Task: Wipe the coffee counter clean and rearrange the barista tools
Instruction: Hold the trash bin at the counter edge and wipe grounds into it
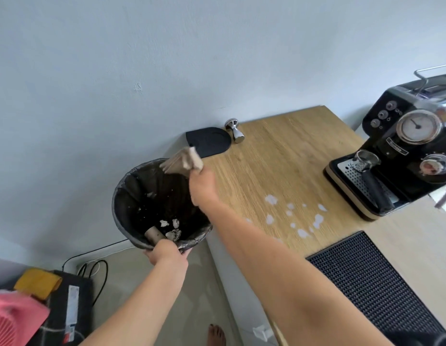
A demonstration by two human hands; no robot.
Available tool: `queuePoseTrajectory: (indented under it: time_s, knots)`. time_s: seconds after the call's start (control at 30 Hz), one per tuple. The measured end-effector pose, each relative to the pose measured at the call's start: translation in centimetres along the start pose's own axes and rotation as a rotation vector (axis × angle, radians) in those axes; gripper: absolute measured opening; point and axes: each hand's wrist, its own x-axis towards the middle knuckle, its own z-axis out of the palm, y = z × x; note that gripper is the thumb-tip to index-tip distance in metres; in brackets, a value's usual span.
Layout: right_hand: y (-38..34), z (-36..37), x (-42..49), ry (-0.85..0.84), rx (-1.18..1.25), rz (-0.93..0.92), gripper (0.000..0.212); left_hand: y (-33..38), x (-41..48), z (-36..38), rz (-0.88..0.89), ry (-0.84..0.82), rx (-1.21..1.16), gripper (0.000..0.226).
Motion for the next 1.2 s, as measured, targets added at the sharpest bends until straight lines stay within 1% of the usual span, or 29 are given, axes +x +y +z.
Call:
queuePoseTrajectory:
  time_s: [0.07, 0.13, 0.23, 0.3, 0.37, 0.47, 0.57, 0.7, 0.8, 0.87, 0.93, 1.03, 1.07, 1.2]
  knots:
    - [-1.8, -3.0, 0.9, 0.103, 0.155, 0.028, 0.023, 0.1, -0.2, -0.2, 0.002, -0.013, 0.005, 0.057]
    - [-2.8, -7.0, 2.4, 0.241, 0.187, 0.013, 0.018, 0.3, -0.2, -0.4, -0.005, -0.027, -0.014, 0.057]
    - [-2.2, -13.1, 4.3, 0.421, 0.047, -0.076, 0.015, 0.2, -0.3, -0.6, 0.019, -0.042, 0.008, 0.062]
    - [-0.2, -16.1, 5.5, 0.449, -0.155, -0.074, 0.024, 0.0, -0.1, -0.8, 0.032, -0.045, 0.024, 0.064]
    - [2.2, -18.0, 6.4, 0.437, -0.399, 0.004, 0.037, -0.1, -0.2, -0.9, 0.026, -0.039, 0.019, 0.063]
    - [4.7, -17.5, 7.4, 0.338, -0.582, 0.100, 0.048, -0.3, -0.3, -1.1, 0.023, -0.046, 0.029, 0.065]
    - [4.8, -13.7, 6.1, 0.222, -0.693, 0.039, 0.050, -0.4, -0.1, -1.4, 0.028, -0.044, 0.057, 0.066]
    - [3.9, -6.8, 2.0, 0.042, -0.733, -0.096, 0.050, -0.3, -0.2, -1.6, 0.008, -0.045, 0.045, 0.065]
    - [4.3, -1.8, -1.3, -0.054, -0.622, -0.200, 0.049, -0.3, -0.1, -1.5, -0.011, -0.052, 0.023, 0.061]
    - [5.2, 0.9, -2.7, -0.135, -0.442, -0.167, 0.047, -0.3, 0.2, -1.4, -0.049, -0.060, -0.010, 0.055]
    - [5.0, 2.1, -4.1, -0.139, -0.180, -0.085, 0.042, -0.2, 0.4, -1.3, -0.058, -0.078, -0.011, 0.052]
    - [3.0, 0.8, -4.4, 0.003, 0.109, 0.017, 0.030, 0.0, 0.3, -1.5, -0.054, -0.144, 0.075, 0.048]
    - [2.2, -0.3, -4.0, 0.068, 0.172, 0.026, 0.028, 0.2, 0.3, -1.5, -0.084, -0.158, 0.048, 0.048]
    - [-0.5, -6.5, -1.3, 0.293, 0.295, -0.074, 0.021, 0.5, 1.2, -1.3, -0.138, -0.135, -0.046, 0.050]
